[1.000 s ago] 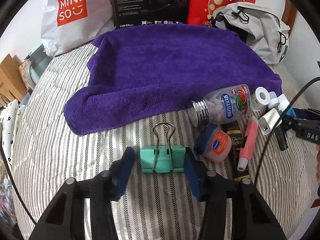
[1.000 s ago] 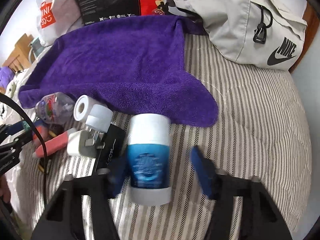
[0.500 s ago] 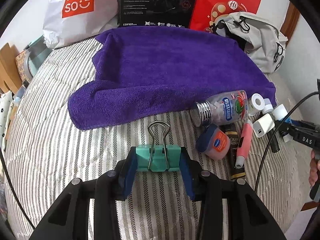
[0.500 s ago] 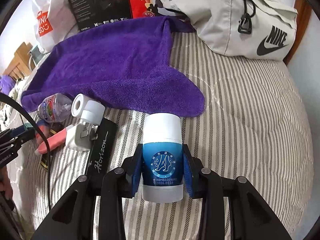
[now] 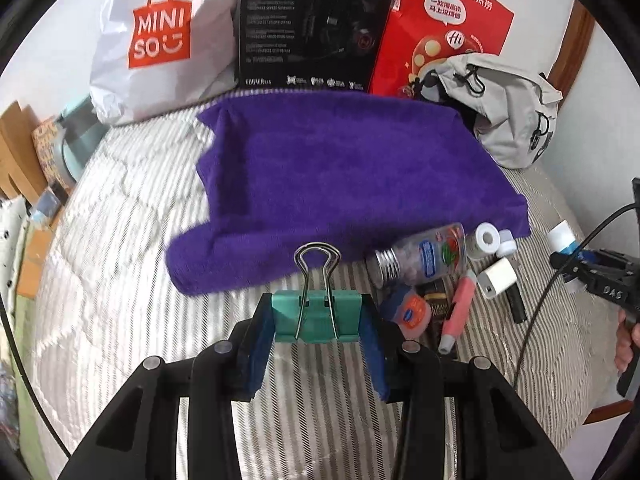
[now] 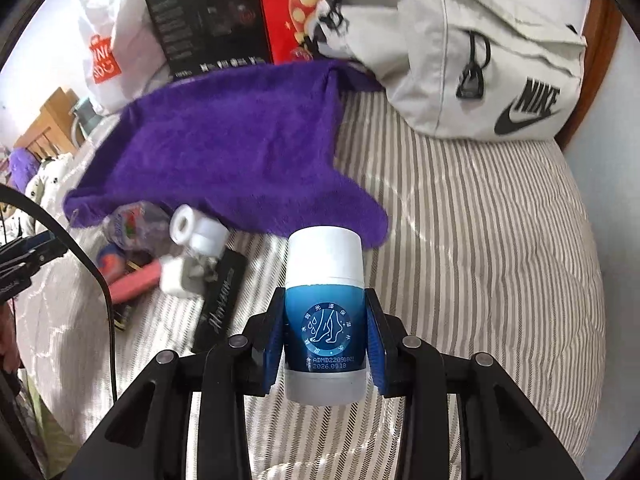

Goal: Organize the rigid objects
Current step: 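Lower the white-blue stick onto the purple towel and open the right gripper while left carries the clip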

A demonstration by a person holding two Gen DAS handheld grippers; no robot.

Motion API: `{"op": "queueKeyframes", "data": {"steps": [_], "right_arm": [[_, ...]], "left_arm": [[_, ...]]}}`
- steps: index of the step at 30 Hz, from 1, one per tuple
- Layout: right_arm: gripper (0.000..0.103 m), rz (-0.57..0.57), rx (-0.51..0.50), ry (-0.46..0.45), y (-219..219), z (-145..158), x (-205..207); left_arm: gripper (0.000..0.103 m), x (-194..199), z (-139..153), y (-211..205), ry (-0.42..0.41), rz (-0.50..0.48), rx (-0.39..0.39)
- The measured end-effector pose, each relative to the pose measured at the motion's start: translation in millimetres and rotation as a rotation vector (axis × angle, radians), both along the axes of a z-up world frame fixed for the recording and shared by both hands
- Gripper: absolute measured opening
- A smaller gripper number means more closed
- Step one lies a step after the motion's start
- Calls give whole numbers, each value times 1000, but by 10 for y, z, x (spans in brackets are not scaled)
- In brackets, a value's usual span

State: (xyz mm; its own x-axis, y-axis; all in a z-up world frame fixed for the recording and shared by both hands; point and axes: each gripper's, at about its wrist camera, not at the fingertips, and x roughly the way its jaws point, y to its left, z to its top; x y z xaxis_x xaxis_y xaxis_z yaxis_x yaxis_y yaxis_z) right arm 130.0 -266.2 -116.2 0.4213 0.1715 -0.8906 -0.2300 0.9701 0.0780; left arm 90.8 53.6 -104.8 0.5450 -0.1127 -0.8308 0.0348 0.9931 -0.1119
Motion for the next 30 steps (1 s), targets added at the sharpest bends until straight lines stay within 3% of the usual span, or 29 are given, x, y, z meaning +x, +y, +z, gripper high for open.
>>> {"op": "queueKeyframes", "data": {"steps": [6, 18, 22, 30], "right_arm": [[36, 34, 8, -58, 157, 300, 103], [36, 92, 42, -111, 559, 648, 597], [36, 101, 58, -100, 642, 583, 818], [36, 110, 71, -35, 793, 175, 1317]], "left_arm": [[39, 82, 268, 79, -66, 12, 1], [39, 554, 344, 189, -81, 21, -18], [39, 723, 299, 213, -76, 33, -22], [39, 1054, 98, 238, -34, 51, -27]]}}
